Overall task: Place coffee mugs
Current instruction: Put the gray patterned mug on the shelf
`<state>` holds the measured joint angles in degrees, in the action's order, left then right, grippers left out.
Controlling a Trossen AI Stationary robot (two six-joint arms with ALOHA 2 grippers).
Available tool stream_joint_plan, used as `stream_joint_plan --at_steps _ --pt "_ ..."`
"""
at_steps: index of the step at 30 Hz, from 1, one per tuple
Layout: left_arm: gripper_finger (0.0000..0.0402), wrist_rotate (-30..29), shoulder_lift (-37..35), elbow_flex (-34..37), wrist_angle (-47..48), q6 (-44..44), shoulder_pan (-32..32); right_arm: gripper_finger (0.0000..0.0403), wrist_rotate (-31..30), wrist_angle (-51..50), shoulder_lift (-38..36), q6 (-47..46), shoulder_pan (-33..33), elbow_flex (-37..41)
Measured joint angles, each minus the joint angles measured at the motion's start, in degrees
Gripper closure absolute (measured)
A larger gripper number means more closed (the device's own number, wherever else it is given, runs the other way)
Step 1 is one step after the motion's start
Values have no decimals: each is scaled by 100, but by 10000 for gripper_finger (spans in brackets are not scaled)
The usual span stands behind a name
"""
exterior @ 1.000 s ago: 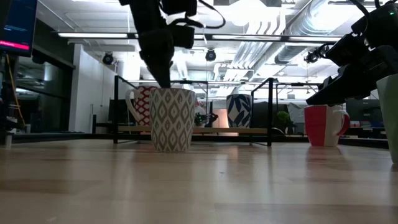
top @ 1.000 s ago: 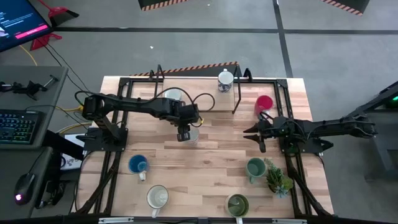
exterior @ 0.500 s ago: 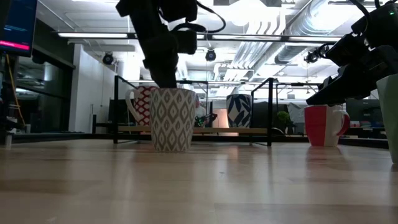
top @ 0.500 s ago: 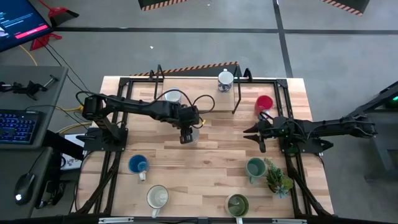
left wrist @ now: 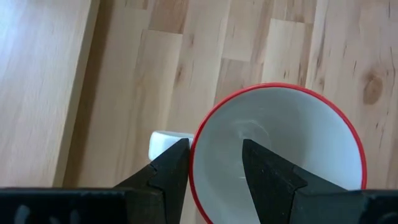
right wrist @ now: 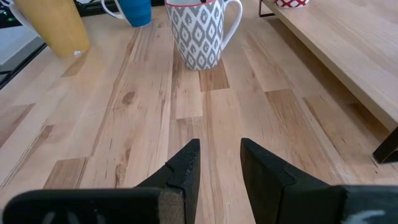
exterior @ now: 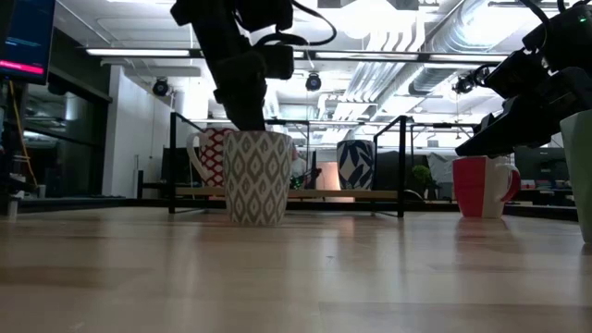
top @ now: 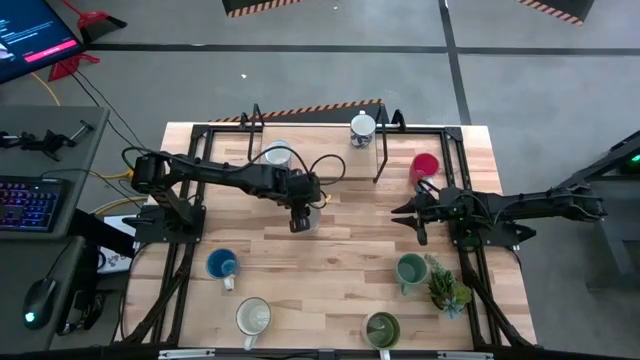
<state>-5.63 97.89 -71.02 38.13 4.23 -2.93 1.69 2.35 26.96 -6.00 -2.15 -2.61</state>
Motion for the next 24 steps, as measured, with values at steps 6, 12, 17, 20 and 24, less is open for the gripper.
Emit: stream_joint_plan --at_steps 6,12,17,20,24 --pt "261 -80 -13 -37 -137 -434 35 307 0 0 1 79 0 0" --pt "261 -140 -22 -320 -212 -1149 -13 307 2 -2 2 46 0 0" --pt "261 -98 -24 -372 19 -1489 -14 307 0 -2 2 46 2 0" --pt "261 95 -24 -370 272 -1593 -14 307 0 -2 2 46 0 0" --pt "261 101 -24 -372 303 -1486 1 307 0 -2 2 48 1 0"
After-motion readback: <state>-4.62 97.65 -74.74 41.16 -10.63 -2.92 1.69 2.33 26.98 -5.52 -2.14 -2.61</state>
